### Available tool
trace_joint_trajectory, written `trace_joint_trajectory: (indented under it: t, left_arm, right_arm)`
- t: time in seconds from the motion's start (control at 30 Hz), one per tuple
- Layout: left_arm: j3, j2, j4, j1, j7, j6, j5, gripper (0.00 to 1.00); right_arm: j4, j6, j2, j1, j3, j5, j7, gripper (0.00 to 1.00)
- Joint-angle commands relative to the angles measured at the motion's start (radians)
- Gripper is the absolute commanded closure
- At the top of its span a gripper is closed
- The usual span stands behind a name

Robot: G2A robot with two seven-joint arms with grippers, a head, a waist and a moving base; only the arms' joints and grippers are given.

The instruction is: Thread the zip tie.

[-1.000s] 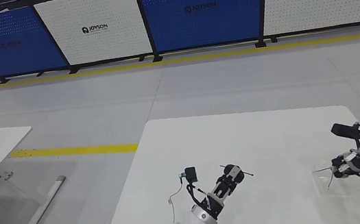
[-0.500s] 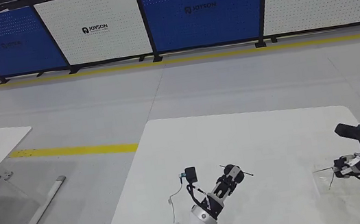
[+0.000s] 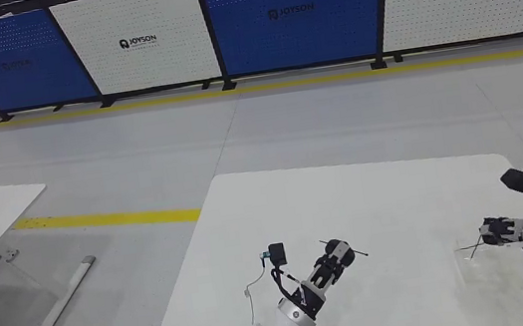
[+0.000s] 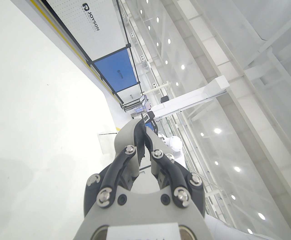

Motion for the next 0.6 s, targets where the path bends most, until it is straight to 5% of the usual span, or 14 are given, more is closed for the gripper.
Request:
trace_joint_trajectory:
  t: [0.0, 0.27, 0.37, 0.57]
  left_arm:
    - [0.0, 0.0, 0.0, 0.0, 0.0, 0.0, 0.0, 1.0]
    - [0.0, 0.0, 0.0, 0.0, 0.0, 0.0, 0.0, 1.0]
    - [0.0, 0.0, 0.0, 0.0, 0.0, 0.0, 0.0, 1.0]
    - [0.0, 0.0, 0.0, 0.0, 0.0, 0.0, 0.0, 1.0]
  right_arm:
    - [-0.003, -0.001, 0.001, -0.011, 0.012, 0.011, 0.0, 1.0]
    - [-0.003, -0.001, 0.001, -0.011, 0.012, 0.011, 0.0, 1.0]
    - [-0.021, -0.001, -0.001, -0.041, 0.024, 0.016, -0.093, 1.0]
    - [-0.09, -0.137, 0.006, -0.171, 0.145, 0.133, -0.233, 1.0]
